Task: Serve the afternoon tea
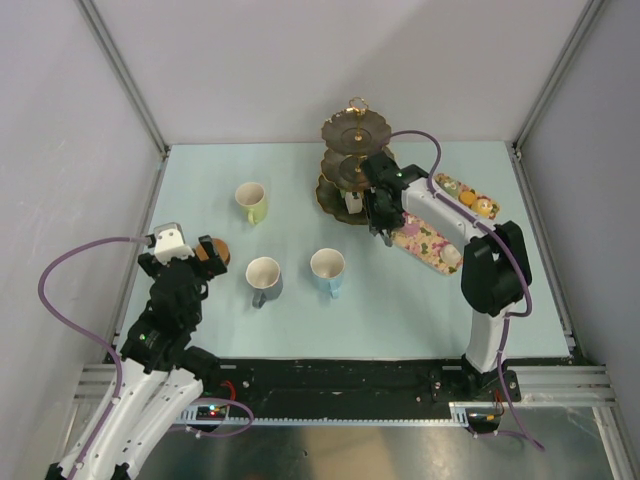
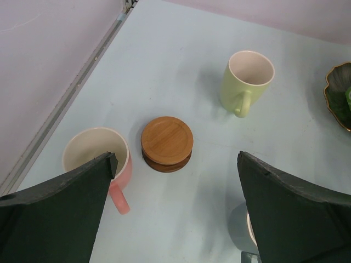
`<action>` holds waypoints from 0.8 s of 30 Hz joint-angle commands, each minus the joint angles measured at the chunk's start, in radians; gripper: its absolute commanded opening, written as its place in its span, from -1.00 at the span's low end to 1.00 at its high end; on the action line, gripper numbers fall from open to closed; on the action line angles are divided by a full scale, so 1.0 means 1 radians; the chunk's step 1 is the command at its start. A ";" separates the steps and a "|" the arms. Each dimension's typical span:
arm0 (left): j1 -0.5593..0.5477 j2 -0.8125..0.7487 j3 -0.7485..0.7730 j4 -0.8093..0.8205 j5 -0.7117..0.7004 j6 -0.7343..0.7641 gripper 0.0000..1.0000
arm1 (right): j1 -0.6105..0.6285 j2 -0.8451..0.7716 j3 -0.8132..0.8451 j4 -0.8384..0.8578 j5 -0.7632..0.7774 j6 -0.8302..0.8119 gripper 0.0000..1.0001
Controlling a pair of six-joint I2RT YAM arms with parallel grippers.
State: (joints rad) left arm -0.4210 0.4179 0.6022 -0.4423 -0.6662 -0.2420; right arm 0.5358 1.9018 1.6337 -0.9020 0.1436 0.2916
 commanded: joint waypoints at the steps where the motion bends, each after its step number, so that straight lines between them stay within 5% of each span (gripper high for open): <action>1: -0.005 -0.003 -0.003 0.030 0.000 0.019 0.99 | 0.008 -0.065 0.017 -0.022 0.031 0.017 -0.11; 9: -0.005 0.000 -0.003 0.031 0.000 0.020 0.99 | 0.008 -0.160 -0.021 -0.072 0.080 0.014 0.11; 24: -0.005 0.013 -0.001 0.031 0.003 0.018 0.99 | -0.096 -0.470 -0.260 -0.134 0.116 0.030 0.17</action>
State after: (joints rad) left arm -0.4210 0.4217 0.6022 -0.4423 -0.6659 -0.2420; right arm 0.4782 1.5143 1.4281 -1.0172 0.2401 0.3031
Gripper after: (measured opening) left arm 0.996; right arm 0.579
